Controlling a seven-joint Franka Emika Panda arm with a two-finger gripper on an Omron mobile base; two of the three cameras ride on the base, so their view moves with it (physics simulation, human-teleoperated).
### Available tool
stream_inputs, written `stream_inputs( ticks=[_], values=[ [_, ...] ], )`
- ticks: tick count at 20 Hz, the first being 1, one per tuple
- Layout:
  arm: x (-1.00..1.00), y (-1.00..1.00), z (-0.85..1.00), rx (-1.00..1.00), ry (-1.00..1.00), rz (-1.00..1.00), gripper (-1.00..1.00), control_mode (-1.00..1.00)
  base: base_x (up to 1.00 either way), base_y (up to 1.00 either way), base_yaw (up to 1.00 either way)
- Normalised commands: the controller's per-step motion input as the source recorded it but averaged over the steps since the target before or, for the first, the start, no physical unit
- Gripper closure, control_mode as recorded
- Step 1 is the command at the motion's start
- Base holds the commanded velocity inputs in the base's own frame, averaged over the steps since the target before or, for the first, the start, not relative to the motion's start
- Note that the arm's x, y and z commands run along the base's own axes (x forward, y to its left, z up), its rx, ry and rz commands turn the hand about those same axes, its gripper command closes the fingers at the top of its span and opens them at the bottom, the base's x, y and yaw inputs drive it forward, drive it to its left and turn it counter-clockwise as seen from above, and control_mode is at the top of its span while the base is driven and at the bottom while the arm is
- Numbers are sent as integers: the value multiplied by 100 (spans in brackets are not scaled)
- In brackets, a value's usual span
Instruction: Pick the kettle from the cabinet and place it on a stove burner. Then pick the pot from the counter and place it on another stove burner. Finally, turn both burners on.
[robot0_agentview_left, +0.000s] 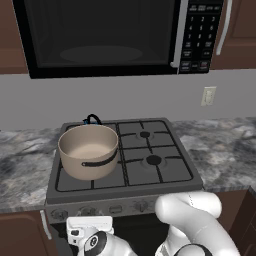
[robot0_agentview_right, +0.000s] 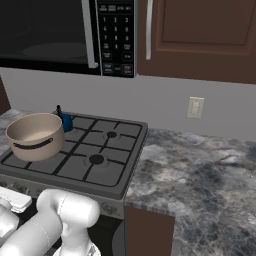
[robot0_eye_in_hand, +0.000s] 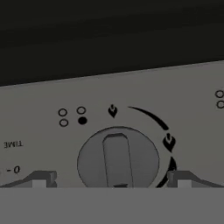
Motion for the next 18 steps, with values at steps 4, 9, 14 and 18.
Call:
stream_inputs(
  ticks=[4,9,14,18],
  values=[
    [19,0,0,0,0,0,-100,-100,0,0,0],
    [20,0,0,0,0,0,-100,-100,0,0,0],
    [10,0,-8,0,0,0,-100,-100,0,0,0],
    [0,-3,-10,0,0,0,-100,-100,0,0,0]
  ],
)
